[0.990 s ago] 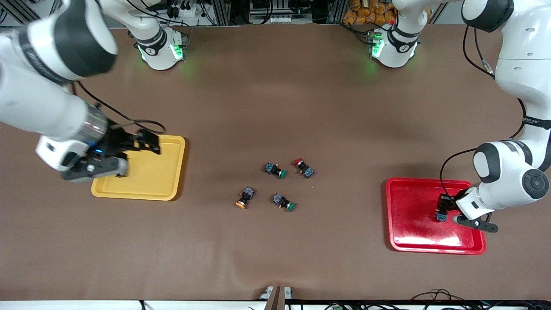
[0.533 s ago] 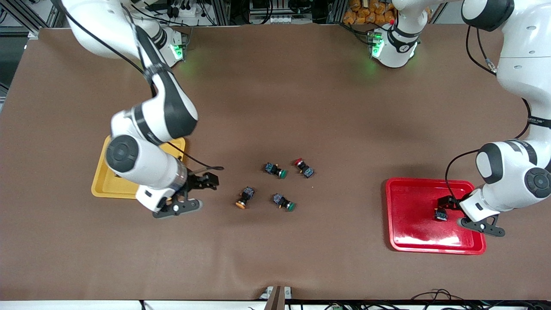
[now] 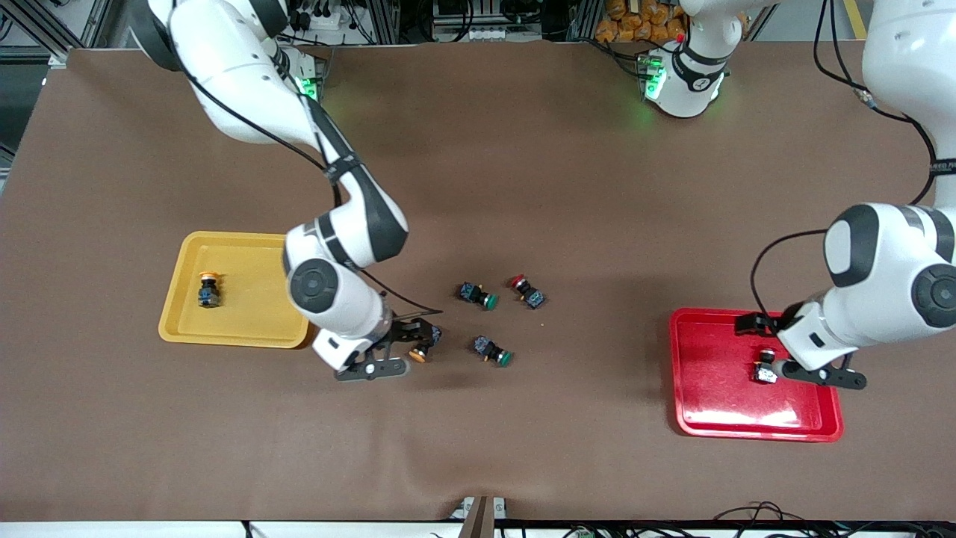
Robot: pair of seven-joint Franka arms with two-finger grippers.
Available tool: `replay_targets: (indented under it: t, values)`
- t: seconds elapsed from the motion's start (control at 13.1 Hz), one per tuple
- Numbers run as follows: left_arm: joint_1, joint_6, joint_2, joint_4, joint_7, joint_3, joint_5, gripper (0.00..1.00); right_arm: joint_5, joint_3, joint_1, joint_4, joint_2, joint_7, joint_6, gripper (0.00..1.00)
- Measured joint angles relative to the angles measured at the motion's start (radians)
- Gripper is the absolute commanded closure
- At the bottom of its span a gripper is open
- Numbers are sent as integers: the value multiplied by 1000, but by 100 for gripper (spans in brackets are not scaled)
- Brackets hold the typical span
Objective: Place red and yellow buttons in trays
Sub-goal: 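Move both grippers back to the remaining buttons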
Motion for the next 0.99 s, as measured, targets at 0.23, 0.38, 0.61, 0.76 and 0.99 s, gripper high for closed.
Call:
replay_targets:
  t: [0.23, 0.38, 0.61, 0.76, 0.99]
  values:
    - [-8, -50, -18, -8, -257, -106, -1, 0, 0, -1, 20, 0, 58, 37, 40, 0]
    - [-42, -49, -10, -20, -400, -146, -3, 0, 4, -1, 21, 1, 74, 58, 68, 0]
    - [-149, 14, 35, -24, -597, -152, -6, 0, 4, -1, 30, 1, 88, 98, 84, 0]
    - [-218, 93, 87, -26, -709, -152, -6, 0, 5, -1, 39, 1, 96, 112, 111, 0]
    - [-288, 162, 146, -27, -785, -148, 0, 0, 6, -1, 42, 1, 108, 120, 138, 61]
